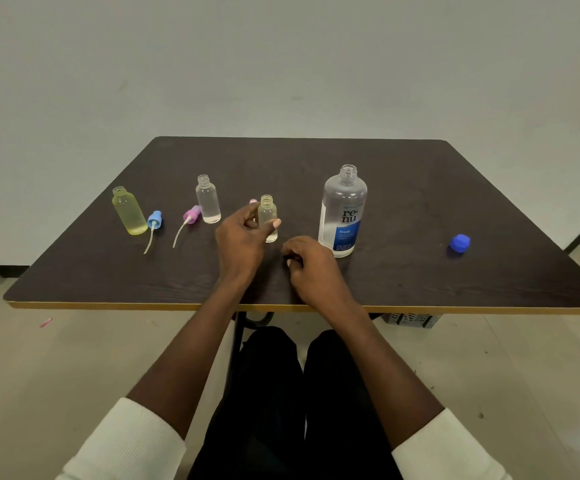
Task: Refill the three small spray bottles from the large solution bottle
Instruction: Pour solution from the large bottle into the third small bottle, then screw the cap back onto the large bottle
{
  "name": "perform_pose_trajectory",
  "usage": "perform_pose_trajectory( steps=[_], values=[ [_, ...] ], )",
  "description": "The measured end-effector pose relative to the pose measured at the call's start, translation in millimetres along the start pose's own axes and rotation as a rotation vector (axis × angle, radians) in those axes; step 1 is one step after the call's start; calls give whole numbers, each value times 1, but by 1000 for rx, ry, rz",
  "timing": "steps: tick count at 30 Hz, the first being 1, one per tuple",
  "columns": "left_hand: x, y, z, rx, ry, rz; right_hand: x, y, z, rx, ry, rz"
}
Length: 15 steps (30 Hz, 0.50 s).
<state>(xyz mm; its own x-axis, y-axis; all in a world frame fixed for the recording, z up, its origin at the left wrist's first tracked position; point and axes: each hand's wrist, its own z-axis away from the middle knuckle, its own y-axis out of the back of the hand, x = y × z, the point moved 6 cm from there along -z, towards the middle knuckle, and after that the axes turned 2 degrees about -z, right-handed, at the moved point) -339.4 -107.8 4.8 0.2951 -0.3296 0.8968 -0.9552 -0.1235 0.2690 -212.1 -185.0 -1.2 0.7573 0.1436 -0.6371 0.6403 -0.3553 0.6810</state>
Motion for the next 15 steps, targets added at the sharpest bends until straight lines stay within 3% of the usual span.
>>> perform_pose_trajectory(
  steps=[10,15],
  values=[
    [8,-9,-9,-8,-62,-34,4,5,-1,3,-85,-91],
    [7,-4,-5,87,-103,-80,4,9,2,76,-85,-133]
  ],
)
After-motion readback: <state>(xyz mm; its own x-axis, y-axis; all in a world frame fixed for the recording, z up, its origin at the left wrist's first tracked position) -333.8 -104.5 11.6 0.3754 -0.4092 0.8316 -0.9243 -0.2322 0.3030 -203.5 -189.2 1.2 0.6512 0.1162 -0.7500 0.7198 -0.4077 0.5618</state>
